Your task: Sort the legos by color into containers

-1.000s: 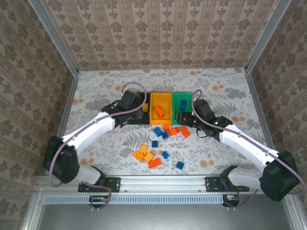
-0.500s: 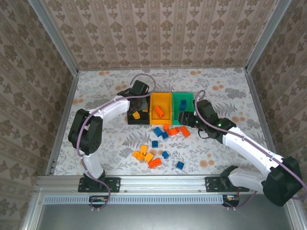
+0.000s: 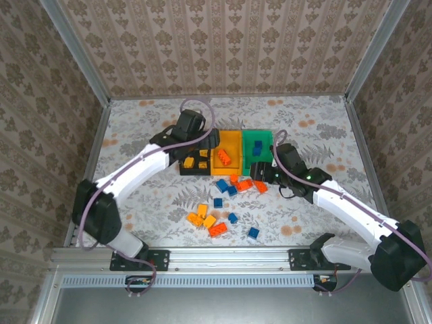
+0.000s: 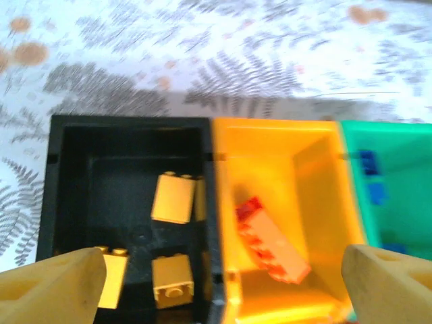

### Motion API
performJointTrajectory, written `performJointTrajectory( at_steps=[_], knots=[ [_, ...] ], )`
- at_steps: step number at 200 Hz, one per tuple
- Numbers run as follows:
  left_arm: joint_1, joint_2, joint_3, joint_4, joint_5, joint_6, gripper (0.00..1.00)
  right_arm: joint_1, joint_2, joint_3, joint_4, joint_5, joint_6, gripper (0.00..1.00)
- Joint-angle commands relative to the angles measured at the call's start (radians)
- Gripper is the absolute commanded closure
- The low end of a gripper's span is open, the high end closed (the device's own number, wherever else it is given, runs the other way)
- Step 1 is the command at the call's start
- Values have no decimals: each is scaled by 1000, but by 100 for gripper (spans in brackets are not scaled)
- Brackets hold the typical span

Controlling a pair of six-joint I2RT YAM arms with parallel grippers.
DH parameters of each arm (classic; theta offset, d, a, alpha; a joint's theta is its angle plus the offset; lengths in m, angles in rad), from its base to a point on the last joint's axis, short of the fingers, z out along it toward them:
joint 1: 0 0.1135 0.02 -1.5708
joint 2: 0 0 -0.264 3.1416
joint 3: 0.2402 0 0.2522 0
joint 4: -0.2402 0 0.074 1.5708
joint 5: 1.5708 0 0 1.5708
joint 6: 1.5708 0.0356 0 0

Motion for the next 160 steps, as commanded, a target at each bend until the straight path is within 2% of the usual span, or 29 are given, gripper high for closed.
performJointTrajectory(
  at_steps=[1,48,88,160],
  knots=[
    [-46,-83,-70,12,33,2,3,61,4,-41,-119,-54,-33,29],
    [-120,-266,-292,34,16,-52,0,262,40,-121,-231,-63,8,29],
    [-135,-374,-471,63,18,-129,0,406,103,-147,-224,-36,66,28],
    [-127,-422,-528,17,-16,-140,0,550,242,-101,-240,57,108,33]
  ],
)
